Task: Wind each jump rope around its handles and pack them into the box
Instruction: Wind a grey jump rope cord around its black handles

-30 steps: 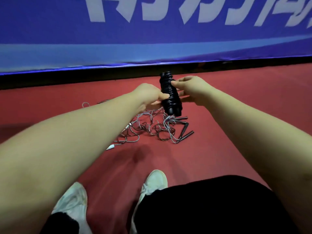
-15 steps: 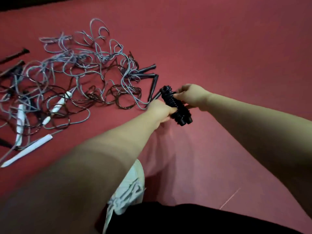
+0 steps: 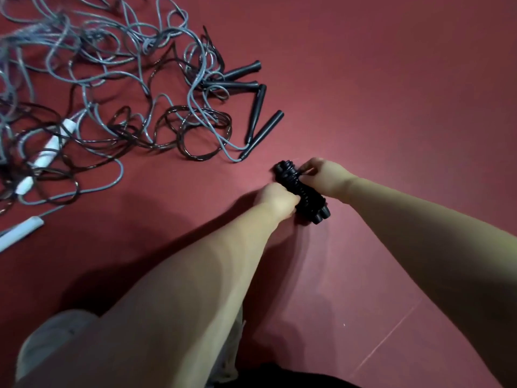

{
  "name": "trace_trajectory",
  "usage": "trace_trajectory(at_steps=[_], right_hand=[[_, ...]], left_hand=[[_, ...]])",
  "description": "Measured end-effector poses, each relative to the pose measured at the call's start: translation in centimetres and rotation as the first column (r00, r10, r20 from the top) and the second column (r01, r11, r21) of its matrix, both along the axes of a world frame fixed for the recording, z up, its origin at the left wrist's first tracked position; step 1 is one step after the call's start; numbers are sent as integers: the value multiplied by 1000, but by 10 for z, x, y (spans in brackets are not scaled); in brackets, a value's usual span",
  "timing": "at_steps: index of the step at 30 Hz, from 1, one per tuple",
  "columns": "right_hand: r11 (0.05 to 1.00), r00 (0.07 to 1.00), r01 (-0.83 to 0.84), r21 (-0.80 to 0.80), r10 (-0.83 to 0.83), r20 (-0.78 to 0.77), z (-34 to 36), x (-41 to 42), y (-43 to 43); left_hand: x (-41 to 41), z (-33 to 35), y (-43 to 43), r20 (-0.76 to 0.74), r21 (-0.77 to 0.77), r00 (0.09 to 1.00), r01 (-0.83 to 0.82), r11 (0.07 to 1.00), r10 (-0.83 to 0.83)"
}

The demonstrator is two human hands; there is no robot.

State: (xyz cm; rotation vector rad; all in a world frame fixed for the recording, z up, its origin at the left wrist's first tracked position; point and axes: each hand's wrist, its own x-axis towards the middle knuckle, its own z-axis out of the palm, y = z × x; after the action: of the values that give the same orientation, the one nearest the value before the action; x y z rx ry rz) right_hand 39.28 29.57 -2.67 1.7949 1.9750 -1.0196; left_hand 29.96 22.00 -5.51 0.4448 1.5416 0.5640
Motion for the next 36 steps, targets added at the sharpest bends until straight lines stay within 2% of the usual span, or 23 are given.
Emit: trace_trajectory(at_steps=[5,11,15,19,23,26,31,33,36], right_hand=[[989,980,-140,52,131,148,5,-13,-1],[953,963,-265,149,256,79,34,-60,-3],[932,950,-312,183,304,72,33,-104,-11],[956,979,-203,213,192,72,2,-134,-16],[923,966,-235,303,188,178,-24,-145,-26],[887,951,-292,357,231,205,-22,-146,-27],[941,961,-225,252,258,-103,41,-159,-13],[968,942,-127,217,187,-280,80,-169,-9],[995,818,25,96,35,-574,141,-184,-14]], left_hand=[[-33,30,-5,-148,51,981,135,990,-126],[-99,64,-23,-336,56,930,178,982,-150],[-142,71,-30,-452,66,888,125,990,-82],[-166,65,-33,-433,111,901,26,994,24],[-179,56,-36,-349,120,937,18,993,25],[-185,53,-38,-361,130,932,37,991,12],[-193,73,-49,-444,178,895,46,983,38],[-195,93,-55,-501,241,861,47,969,82],[-199,139,-66,-487,361,859,33,932,159]])
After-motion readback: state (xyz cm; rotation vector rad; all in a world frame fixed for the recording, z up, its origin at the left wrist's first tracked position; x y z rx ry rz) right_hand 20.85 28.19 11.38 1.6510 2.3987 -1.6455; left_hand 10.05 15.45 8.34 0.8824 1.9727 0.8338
